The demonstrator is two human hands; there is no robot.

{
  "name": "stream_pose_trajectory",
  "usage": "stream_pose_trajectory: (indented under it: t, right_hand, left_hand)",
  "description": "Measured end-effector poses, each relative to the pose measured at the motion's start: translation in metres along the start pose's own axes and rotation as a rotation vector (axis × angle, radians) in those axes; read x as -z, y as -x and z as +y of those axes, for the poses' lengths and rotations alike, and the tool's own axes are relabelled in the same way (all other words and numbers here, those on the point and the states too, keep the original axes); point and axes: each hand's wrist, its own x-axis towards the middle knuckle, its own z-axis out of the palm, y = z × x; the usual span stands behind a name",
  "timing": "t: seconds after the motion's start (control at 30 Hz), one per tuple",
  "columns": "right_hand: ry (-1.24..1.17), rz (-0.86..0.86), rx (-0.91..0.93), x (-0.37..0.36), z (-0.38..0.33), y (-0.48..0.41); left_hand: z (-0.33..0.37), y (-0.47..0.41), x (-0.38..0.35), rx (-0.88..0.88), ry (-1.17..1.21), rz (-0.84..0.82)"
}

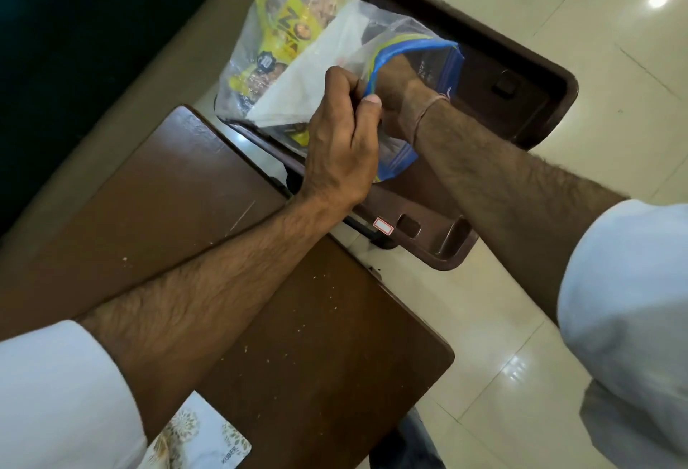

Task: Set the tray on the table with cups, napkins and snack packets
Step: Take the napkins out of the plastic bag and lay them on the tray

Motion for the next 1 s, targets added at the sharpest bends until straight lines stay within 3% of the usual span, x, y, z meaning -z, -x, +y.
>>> stream_pose_trajectory:
  t: [0.3,0.47,0.6,0.8,1.0]
  right_hand:
    - [-0.295,0.033,-0.044,0.042,0.025,0.029]
    - [-0.379,0.136,0.015,0.103,0.042,0.075]
    - [-0.208,0.176,0.124,0.140,0.034,0.118]
    - [-0.142,-0.086,0.192,0.122,0.027,0.177]
    - [-0.076,-0.321,0.147,0.038,0.044,0.216]
  left_hand:
    - [0.005,0.000,-0.002,0.190,0.041,0.121]
    - [0.004,0.002,-0.004,0.275,0.045,0.011]
    - [0.015,0.016,0.006,0.305,0.162,-0.094]
    - [0.041,0.075,0.053,0.177,0.248,-0.357]
    - [0.032,0.147,0.135,0.243,0.321,-0.247]
